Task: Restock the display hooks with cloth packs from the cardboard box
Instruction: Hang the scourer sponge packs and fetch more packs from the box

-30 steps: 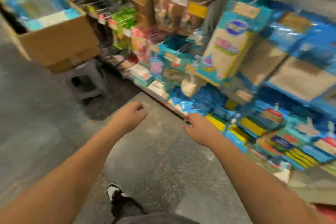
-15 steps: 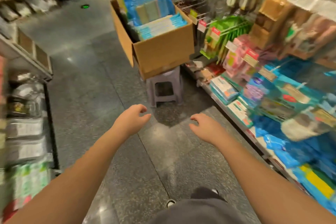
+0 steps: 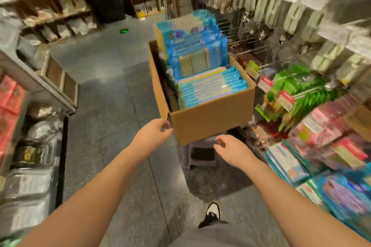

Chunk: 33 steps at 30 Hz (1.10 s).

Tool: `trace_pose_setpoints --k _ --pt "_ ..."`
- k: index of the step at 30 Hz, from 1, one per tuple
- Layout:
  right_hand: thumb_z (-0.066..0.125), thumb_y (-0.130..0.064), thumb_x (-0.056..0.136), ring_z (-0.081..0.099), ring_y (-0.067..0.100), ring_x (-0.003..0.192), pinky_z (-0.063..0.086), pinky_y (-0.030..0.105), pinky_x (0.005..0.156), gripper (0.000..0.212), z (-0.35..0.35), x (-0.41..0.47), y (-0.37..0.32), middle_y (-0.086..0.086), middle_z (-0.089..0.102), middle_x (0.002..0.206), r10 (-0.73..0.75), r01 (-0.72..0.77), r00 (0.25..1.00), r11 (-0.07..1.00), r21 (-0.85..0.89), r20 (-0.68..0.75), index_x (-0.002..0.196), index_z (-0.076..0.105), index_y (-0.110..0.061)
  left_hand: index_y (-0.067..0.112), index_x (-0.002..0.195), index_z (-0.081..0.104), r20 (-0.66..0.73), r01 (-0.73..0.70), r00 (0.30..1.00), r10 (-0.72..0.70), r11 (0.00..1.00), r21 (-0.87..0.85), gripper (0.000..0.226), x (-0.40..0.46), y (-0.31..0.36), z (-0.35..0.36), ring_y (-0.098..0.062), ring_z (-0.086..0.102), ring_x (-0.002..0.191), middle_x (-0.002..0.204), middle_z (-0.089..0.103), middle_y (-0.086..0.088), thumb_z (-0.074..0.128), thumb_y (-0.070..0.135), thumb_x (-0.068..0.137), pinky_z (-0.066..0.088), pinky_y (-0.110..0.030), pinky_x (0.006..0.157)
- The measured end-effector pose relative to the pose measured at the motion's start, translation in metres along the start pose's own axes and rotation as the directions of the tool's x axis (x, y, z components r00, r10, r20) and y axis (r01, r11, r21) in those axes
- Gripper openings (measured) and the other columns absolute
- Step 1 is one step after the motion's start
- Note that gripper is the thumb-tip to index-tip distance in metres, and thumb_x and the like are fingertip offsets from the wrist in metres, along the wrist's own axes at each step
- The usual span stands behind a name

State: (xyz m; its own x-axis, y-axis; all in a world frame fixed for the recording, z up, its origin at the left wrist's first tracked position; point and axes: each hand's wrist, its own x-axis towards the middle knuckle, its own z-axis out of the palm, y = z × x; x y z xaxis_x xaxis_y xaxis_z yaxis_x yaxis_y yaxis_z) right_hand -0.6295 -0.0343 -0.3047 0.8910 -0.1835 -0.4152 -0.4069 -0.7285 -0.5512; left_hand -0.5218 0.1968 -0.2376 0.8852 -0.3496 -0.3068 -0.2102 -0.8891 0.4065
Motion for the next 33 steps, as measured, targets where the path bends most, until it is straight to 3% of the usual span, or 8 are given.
trace_pose_setpoints --k 6,12,19,23,26,30,31,33 --pt "0.052 -0.036 0.099 0.054 0.019 0.121 0.043 0.032 0.099 0.04 -0.066 0.114 -0.03 0.001 0.056 0.135 -0.02 0.023 0.998 0.998 0.054 -0.059 0.135 0.054 -0.018 0.018 0.13 0.061 -0.054 0.009 0.998 -0.011 0.999 -0.052 0.037 0.119 0.019 -0.053 -0.02 0.059 0.116 0.131 0.061 -0.002 0.057 0.037 0.099 0.042 -0.027 0.087" --pt "0.052 -0.031 0.1 0.053 0.016 0.12 0.04 0.027 0.095 0.041 -0.096 0.21 -0.053 0.0 0.056 0.135 0.054 -0.041 0.996 0.984 0.172 -0.075 0.138 0.051 -0.015 0.013 0.133 0.058 -0.055 -0.127 0.99 0.126 0.992 -0.013 0.041 0.241 0.033 -0.084 -0.024 0.057 0.118 0.13 0.057 -0.006 0.058 0.035 0.098 0.044 -0.033 0.095" --pt "0.054 -0.028 0.098 0.056 0.02 0.118 0.035 0.023 0.083 0.039 -0.097 0.328 -0.079 0.003 0.061 0.128 0.282 -0.197 0.945 0.896 0.399 -0.167 0.135 0.053 -0.013 0.009 0.141 0.049 0.027 -0.283 0.959 0.282 0.958 0.046 0.054 0.4 0.043 -0.101 -0.033 0.042 0.133 0.139 0.047 -0.014 0.061 0.035 0.095 0.033 -0.038 0.11" --pt "0.057 -0.03 0.097 0.06 0.023 0.099 0.042 0.033 0.084 0.043 -0.09 0.387 -0.092 0.002 0.063 0.113 0.491 -0.279 0.862 0.667 0.691 -0.125 0.135 0.048 -0.012 0.009 0.141 0.047 0.1 -0.36 0.932 0.35 0.926 0.116 0.064 0.475 0.046 -0.101 -0.035 0.04 0.132 0.142 0.045 -0.015 0.061 0.051 0.094 0.033 -0.042 0.111" --pt "0.056 -0.021 0.098 0.053 0.018 0.071 0.046 0.034 0.065 0.041 -0.084 0.419 -0.097 0.002 0.055 0.09 0.596 -0.284 0.801 0.458 0.842 -0.055 0.134 0.041 -0.009 0.01 0.145 0.041 0.178 -0.388 0.916 0.36 0.907 0.164 0.073 0.513 0.051 -0.096 -0.034 0.034 0.137 0.146 0.04 -0.013 0.055 0.06 0.094 0.031 -0.043 0.113" --pt "0.058 -0.029 0.098 0.059 0.016 0.08 0.056 0.033 0.072 0.046 -0.08 0.445 -0.104 -0.001 0.053 0.098 0.634 -0.231 0.773 0.252 0.94 0.02 0.138 0.039 -0.019 0.012 0.144 0.04 0.18 -0.384 0.919 0.352 0.901 0.203 0.075 0.542 0.058 -0.09 -0.035 0.031 0.139 0.147 0.037 -0.013 0.054 0.063 0.092 0.03 -0.047 0.113" --pt "0.059 -0.03 0.098 0.059 0.017 0.083 0.055 0.03 0.069 0.047 -0.08 0.449 -0.105 0.001 0.053 0.104 0.646 -0.21 0.762 0.176 0.962 0.048 0.139 0.039 -0.019 0.01 0.144 0.039 0.194 -0.39 0.914 0.355 0.902 0.186 0.078 0.547 0.059 -0.09 -0.036 0.031 0.139 0.148 0.037 -0.014 0.056 0.065 0.09 0.031 -0.048 0.112" --pt "0.057 -0.034 0.099 0.062 0.02 0.102 0.055 0.031 0.077 0.05 -0.079 0.452 -0.108 0.006 0.052 0.128 0.663 -0.198 0.742 0.074 0.977 0.101 0.143 0.037 -0.02 0.007 0.148 0.034 0.258 -0.415 0.893 0.368 0.895 0.162 0.091 0.553 0.062 -0.088 -0.036 0.03 0.14 0.15 0.035 -0.016 0.059 0.068 0.086 0.031 -0.047 0.112"
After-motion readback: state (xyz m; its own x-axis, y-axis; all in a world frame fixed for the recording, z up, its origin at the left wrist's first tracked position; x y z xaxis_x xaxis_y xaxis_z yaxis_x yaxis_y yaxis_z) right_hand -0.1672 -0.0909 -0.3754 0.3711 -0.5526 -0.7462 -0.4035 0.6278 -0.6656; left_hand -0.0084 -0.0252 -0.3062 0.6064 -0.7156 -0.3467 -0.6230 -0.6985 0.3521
